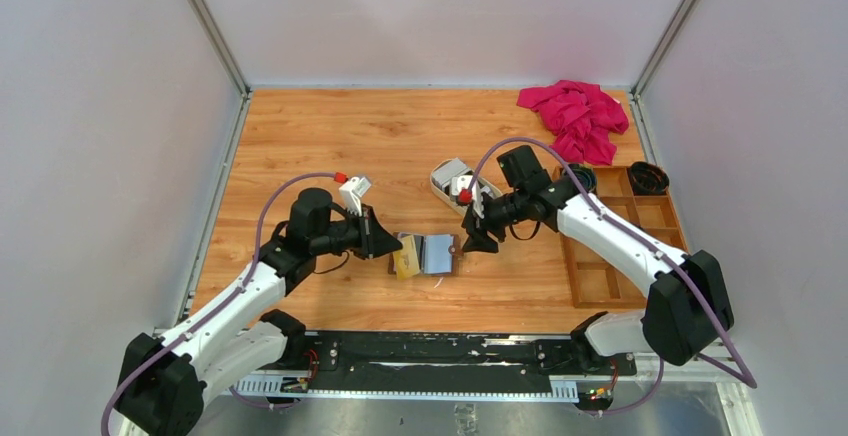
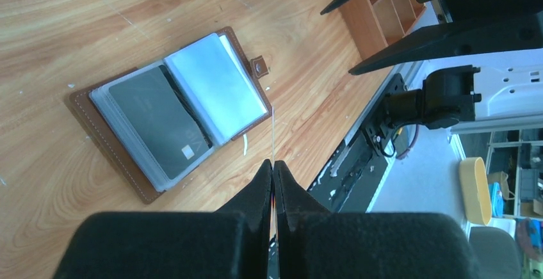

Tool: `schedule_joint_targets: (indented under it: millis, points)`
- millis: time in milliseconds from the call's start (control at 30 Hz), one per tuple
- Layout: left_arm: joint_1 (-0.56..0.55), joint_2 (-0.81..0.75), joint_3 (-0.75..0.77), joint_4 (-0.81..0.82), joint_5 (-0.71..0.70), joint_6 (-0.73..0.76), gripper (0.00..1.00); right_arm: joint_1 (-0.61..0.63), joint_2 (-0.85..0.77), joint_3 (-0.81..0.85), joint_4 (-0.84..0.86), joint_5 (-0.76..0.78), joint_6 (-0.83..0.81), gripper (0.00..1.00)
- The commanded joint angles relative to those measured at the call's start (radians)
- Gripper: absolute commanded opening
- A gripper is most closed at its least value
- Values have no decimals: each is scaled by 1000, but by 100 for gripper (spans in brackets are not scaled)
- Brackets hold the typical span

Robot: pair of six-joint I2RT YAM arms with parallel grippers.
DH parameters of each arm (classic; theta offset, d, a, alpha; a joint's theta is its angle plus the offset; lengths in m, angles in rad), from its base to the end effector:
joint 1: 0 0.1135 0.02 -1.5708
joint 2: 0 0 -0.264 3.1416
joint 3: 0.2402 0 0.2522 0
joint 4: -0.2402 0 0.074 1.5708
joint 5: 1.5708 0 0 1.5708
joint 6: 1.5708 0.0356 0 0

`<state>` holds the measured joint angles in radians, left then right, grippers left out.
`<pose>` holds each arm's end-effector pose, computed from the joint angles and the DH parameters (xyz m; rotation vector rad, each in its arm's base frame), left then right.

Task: Put the credit cards into the card holder
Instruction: Insert the credit card into the card holder.

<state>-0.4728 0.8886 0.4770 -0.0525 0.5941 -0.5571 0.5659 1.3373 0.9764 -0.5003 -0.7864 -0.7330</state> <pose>0.1642 -0.1064 0.2291 0.3147 2.1589 -1.2233 0.2177 0.1681 0.2648 -1.6316 1.5785 0.8581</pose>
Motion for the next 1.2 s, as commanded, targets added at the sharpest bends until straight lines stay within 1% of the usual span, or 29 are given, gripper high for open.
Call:
schedule_joint_targets:
  millis: [0,367,600,933,1167]
  points:
    - [-10,-3,-6,45,-29,-18,0,-26,-12,30,-57,-114,40,59]
    - [-15,51,-57,148,9,-65,0,-46,6,24,-55,-175,57,58]
    - [-14,93,-77,239,36,-104,0,-47,94,31,-32,-257,155,56]
    - [-24,124,-127,350,41,-162,0,-45,107,-12,86,-209,276,55]
    - [-42,157,-146,435,32,-197,0,-44,121,-16,101,-201,299,54]
